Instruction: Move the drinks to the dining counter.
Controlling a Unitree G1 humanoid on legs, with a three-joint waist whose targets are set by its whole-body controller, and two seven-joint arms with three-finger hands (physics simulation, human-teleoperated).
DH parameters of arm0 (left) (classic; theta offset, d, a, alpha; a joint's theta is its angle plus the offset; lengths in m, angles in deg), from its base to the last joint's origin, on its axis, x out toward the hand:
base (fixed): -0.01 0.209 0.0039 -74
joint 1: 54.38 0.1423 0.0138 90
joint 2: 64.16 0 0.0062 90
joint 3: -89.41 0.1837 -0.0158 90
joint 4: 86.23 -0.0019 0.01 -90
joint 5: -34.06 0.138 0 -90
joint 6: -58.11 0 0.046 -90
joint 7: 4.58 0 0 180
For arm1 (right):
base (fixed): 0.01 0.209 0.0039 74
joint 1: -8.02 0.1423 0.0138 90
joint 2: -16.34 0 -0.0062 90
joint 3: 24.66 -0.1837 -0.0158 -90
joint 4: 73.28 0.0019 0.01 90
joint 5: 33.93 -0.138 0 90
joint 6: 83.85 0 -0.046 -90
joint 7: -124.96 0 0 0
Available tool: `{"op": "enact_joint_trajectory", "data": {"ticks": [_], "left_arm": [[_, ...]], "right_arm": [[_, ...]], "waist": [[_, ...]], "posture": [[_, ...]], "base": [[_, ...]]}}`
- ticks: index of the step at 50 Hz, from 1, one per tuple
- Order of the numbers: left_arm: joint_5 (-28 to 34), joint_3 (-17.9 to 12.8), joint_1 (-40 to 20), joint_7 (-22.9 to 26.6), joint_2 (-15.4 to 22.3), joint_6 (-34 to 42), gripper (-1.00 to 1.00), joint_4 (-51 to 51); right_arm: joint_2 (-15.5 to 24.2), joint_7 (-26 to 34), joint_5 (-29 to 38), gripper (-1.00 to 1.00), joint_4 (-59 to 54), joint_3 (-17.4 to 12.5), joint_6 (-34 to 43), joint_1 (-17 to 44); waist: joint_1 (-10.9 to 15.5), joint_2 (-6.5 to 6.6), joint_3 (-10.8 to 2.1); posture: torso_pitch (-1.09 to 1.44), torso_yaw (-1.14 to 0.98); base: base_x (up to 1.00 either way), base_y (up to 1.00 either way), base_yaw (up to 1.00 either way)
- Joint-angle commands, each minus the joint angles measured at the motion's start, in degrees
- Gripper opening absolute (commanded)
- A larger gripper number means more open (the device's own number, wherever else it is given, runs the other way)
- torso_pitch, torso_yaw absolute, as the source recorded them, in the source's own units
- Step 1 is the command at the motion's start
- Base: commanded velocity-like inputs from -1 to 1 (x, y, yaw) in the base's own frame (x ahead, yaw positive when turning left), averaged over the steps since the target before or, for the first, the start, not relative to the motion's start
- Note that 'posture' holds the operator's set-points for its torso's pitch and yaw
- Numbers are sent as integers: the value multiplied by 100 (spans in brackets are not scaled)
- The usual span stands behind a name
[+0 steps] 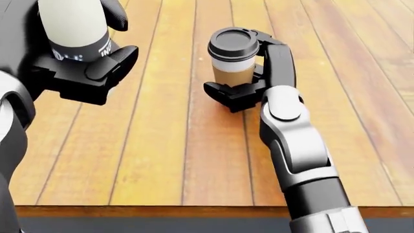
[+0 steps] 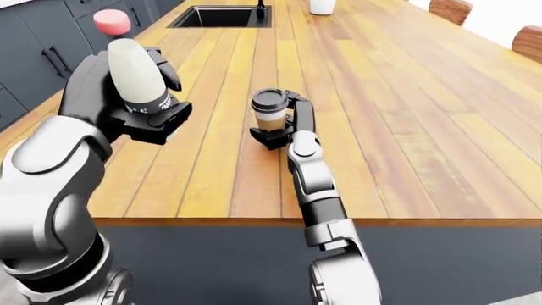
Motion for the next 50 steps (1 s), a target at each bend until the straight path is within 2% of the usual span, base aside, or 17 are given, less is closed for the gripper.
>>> {"op": "enact_joint_trajectory", "data": {"ticks": [1, 5, 9, 15, 22, 41, 50], "left_arm": [[37, -54, -174, -35, 41, -168, -100, 139], [38, -55, -174, -35, 50, -141, -100, 161], [36, -53, -189, -37, 48, -157, -100, 138], [35, -55, -201, -40, 47, -136, -100, 150], [36, -51, -227, -35, 61, -93, -100, 169], [36, -57, -233, -31, 70, -111, -100, 147], [43, -50, -233, -25, 74, -86, -100, 164]], "right_arm": [[32, -17, 30, -84, 231, -14, -198, 200], [37, -20, 45, -70, 182, -22, -232, 194], [44, -12, 47, -39, 37, -30, -318, 199], [54, -11, 89, -33, -127, -34, -433, 172], [59, -7, 97, -15, -229, -39, -488, 163], [91, -8, 187, 0, -418, -40, -657, 133], [100, 5, 210, 56, -457, -47, -710, 111]], "waist": [[0, 7, -168], [1, 8, -175], [0, 8, -182], [0, 3, -192], [-3, 0, -201], [3, -4, -204], [5, -4, -203]], "posture": [[0, 0], [0, 0], [0, 0], [0, 0], [0, 0], [0, 0], [0, 0]], "base": [[0, 0, 0], [0, 0, 0], [0, 0, 0], [0, 0, 0], [0, 0, 0], [0, 0, 0], [0, 0, 0]]}}
